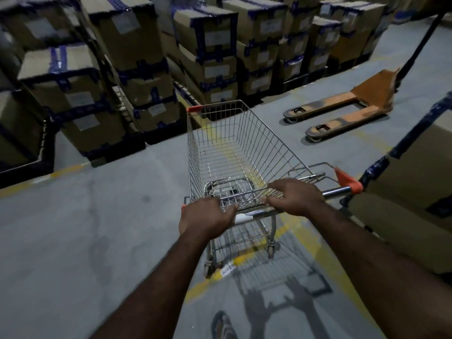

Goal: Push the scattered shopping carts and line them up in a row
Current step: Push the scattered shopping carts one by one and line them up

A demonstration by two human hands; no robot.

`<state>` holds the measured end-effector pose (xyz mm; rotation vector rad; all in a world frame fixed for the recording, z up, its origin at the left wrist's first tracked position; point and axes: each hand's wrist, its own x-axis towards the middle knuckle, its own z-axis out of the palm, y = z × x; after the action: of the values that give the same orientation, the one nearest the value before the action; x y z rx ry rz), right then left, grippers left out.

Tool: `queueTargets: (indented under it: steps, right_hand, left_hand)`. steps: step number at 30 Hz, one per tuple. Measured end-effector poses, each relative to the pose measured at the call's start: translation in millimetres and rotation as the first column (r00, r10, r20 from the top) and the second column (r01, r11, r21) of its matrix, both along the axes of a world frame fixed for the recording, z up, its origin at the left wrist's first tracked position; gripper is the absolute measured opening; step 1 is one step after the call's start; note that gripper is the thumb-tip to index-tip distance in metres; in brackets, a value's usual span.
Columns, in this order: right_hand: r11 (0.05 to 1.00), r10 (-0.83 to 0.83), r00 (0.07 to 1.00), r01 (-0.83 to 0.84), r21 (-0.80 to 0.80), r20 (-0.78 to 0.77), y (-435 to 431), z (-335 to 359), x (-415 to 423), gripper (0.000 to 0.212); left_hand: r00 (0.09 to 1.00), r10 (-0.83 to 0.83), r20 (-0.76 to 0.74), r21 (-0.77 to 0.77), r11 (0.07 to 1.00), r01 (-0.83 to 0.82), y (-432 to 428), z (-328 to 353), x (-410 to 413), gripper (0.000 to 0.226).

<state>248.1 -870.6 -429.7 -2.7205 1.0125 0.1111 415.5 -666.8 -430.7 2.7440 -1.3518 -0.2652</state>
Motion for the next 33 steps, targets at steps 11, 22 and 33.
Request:
queueTargets:
  steps: [11, 22, 33]
  right_hand:
    - [0.999, 0.031, 0.999, -0.030, 0.032, -0.012, -141, -3, 71, 0.084]
    - [0.993, 0.116, 0.993, -0.115, -0.009, 0.010, -253, 0, 133, 0.089]
    - [0.948, 0.310, 0.951, -0.309, -0.078, -0.005, -375, 9, 203, 0.065]
  left_hand:
    - [0.999, 0.045, 0.004, -0.019, 0.999, -0.045, -127, -1, 57, 0.076]
    - [0.993, 0.114, 0.023, 0.011, 0.993, -0.114, -231, 2, 100, 0.079]
    - [0.967, 0.248, 0.051, 0.091, 0.963, -0.252, -331, -5, 115, 0.087]
